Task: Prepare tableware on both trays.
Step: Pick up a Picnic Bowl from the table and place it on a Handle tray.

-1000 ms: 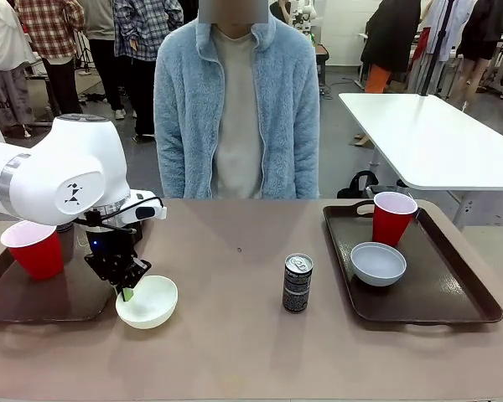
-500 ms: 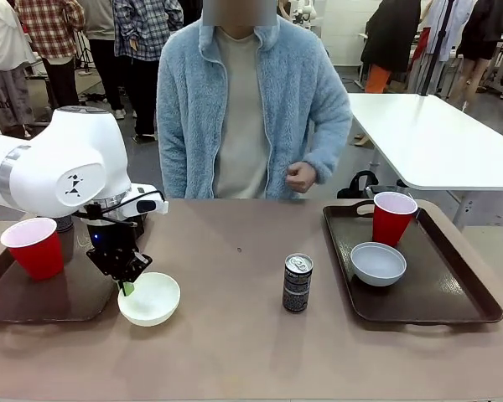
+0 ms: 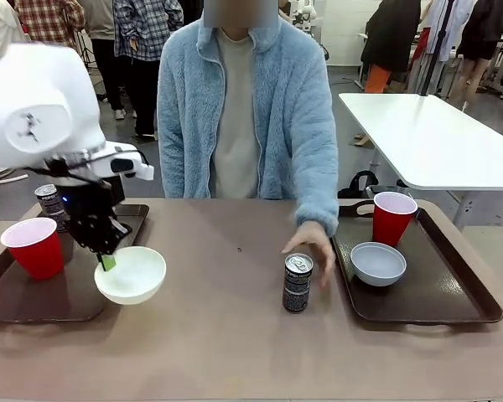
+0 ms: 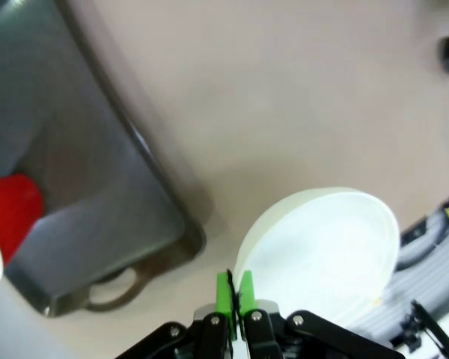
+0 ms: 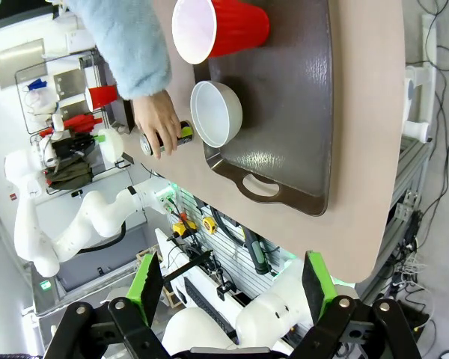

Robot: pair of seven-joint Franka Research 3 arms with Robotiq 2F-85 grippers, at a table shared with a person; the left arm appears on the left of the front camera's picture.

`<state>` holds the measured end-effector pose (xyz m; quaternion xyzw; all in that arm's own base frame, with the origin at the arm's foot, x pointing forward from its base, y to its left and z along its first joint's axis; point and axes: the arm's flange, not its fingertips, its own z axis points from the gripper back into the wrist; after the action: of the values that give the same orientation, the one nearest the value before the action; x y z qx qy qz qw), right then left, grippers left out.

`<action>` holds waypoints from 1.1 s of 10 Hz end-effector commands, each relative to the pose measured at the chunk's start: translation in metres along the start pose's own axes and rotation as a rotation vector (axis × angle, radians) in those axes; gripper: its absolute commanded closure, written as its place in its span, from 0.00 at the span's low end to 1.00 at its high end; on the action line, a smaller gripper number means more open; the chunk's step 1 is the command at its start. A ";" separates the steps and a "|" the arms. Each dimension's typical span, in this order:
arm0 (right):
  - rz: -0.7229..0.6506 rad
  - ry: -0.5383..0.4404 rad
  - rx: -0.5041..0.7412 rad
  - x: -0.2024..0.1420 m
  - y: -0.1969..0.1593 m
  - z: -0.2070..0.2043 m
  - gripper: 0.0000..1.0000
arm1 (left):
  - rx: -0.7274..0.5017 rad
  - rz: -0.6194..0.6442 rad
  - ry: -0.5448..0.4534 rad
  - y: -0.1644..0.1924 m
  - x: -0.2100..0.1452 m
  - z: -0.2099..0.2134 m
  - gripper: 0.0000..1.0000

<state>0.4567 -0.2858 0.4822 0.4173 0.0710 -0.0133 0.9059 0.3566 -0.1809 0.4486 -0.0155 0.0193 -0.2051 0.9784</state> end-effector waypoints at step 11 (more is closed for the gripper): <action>-0.016 0.013 -0.007 -0.002 0.001 -0.001 0.02 | -0.060 0.259 -0.151 0.131 -0.047 -0.020 1.00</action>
<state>0.4564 -0.2862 0.4822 0.4174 0.0709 -0.0138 0.9059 0.3638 -0.0430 0.4404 -0.0657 -0.0234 -0.0880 0.9937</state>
